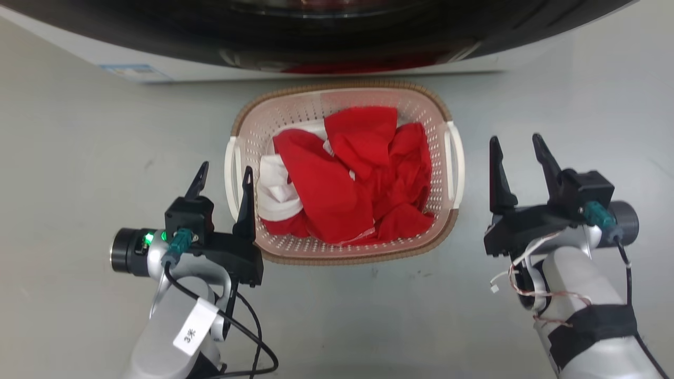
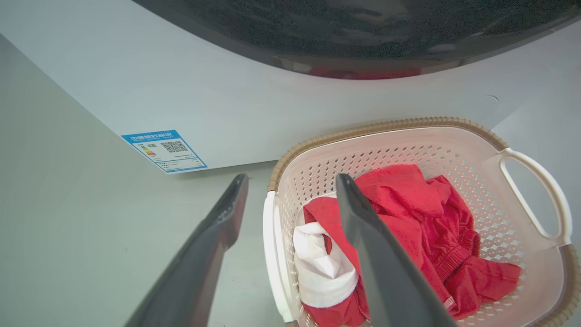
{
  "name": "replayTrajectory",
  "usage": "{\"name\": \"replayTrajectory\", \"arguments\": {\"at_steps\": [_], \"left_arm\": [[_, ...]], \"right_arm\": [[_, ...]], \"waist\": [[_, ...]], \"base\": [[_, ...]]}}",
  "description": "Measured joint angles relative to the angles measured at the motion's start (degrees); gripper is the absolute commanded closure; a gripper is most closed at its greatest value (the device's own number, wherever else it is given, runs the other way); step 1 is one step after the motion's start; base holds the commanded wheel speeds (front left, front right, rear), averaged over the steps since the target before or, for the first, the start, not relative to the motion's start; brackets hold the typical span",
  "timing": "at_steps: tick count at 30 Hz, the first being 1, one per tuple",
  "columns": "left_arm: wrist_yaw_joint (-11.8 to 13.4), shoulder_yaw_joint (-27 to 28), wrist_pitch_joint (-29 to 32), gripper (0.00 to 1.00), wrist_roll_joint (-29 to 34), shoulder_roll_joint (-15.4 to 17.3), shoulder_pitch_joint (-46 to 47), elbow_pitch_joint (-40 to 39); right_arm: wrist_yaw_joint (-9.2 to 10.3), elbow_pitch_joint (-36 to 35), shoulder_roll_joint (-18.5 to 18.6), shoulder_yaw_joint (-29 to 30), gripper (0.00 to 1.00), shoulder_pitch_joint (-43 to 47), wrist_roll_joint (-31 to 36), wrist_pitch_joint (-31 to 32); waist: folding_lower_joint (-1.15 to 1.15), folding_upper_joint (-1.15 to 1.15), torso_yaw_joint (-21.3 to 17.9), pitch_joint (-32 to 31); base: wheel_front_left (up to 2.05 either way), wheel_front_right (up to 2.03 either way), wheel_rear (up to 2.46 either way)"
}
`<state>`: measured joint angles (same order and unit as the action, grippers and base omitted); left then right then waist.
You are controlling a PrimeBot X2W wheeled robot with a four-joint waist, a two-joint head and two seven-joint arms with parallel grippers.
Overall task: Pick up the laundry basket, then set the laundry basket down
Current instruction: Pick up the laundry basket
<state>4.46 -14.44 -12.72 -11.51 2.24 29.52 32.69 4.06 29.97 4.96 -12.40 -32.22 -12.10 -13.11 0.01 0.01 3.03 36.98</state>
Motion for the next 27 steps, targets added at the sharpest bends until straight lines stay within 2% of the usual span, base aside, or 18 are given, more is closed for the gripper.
{"name": "replayTrajectory", "arguments": {"at_steps": [13,27], "left_arm": [[0.1,0.1,-0.1,0.00,-2.9,-0.2,6.6,7.0],[0.4,-0.1,-0.5,0.00,-5.1,-0.4,12.7,14.0]], "right_arm": [[-1.07,6.0,-0.3,-2.3,0.00,-8.0,0.1,-0.1],[-1.56,11.8,-0.7,-4.7,0.00,-13.8,0.0,-0.6]], "waist": [[0.00,0.00,0.9,10.1],[-0.01,0.00,0.5,15.6]], "base": [[0.00,0.00,0.00],[0.00,0.00,0.00]]}}
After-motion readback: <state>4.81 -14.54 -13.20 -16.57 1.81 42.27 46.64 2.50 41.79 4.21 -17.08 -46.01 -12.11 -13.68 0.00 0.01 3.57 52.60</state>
